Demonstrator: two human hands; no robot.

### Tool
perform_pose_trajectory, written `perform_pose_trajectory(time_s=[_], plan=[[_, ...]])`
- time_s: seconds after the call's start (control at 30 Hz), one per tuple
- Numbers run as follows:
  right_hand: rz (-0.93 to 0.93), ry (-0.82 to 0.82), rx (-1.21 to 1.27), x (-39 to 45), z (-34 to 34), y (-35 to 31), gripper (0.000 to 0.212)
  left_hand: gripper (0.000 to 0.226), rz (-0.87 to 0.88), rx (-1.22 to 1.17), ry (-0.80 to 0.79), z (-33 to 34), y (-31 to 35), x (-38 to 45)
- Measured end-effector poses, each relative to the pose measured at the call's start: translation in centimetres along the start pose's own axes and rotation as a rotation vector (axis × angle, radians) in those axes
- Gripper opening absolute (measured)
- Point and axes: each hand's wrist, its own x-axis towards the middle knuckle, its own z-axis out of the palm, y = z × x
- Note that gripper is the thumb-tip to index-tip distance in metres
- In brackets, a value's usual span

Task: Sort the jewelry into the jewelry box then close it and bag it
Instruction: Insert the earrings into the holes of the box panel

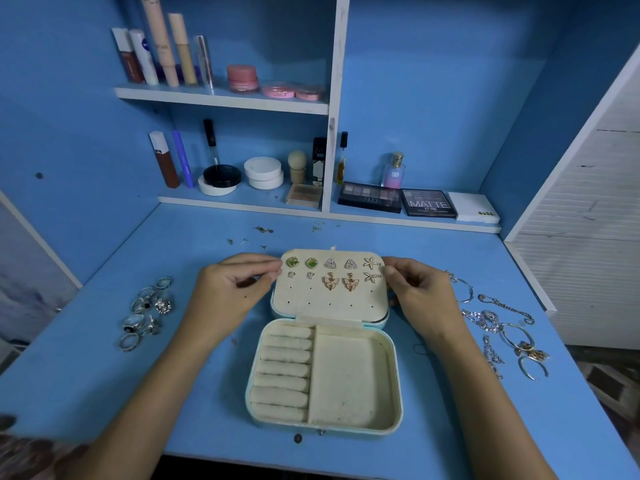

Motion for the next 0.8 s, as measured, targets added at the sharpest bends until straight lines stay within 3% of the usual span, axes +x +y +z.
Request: perform_pose_trajectory(time_s=[0.27,0.8], plan=[[0.008,0.003,-0.002,0.0,0.0,0.1,0.018,0.029,0.049,0.03,-0.089,0.3,0.4,-0.5],[0.008,0.007,-0.001,0.1,0.0,0.2,0.019,0.033,0.129,0.039,-0.032,0.8,-0.4,-0.7]])
